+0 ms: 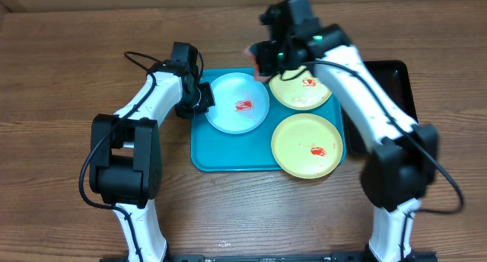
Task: Clean dirty plates on tray and stack at the side
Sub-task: 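Carry the sponge with the right gripper onto the white plate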
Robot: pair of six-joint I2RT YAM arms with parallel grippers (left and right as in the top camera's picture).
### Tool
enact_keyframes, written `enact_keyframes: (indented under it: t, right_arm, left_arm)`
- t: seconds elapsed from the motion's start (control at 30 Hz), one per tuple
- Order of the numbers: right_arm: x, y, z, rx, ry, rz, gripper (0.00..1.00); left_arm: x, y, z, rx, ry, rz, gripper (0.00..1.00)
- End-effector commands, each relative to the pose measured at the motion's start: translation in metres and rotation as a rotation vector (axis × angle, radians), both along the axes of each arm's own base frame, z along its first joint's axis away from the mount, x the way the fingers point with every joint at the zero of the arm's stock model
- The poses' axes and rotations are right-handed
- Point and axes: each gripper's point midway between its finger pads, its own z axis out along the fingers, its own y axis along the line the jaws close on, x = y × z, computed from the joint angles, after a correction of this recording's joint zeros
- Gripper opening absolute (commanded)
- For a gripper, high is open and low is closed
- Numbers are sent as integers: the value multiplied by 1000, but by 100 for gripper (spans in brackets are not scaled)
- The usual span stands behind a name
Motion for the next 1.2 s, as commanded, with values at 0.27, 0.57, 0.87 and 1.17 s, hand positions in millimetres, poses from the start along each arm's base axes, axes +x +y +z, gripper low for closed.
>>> enact_keyframes:
  t: [0.27, 0.57, 0.87, 1.17]
  right_arm:
    - [-2, 26, -122, -187, 136, 26, 4]
    - [-39, 36, -168, -253, 193, 215, 4]
    - [-72, 86, -168, -289, 101, 429, 4]
    - [-15, 28, -149, -298, 112, 190, 4]
  left_arm:
    - [-7, -1, -17, -1, 35, 9, 4]
    - [-4, -3, -16, -5, 22, 14, 4]
    - [1, -5, -15, -9, 1, 10, 4]
    - [1, -5, -15, -8, 1, 9, 4]
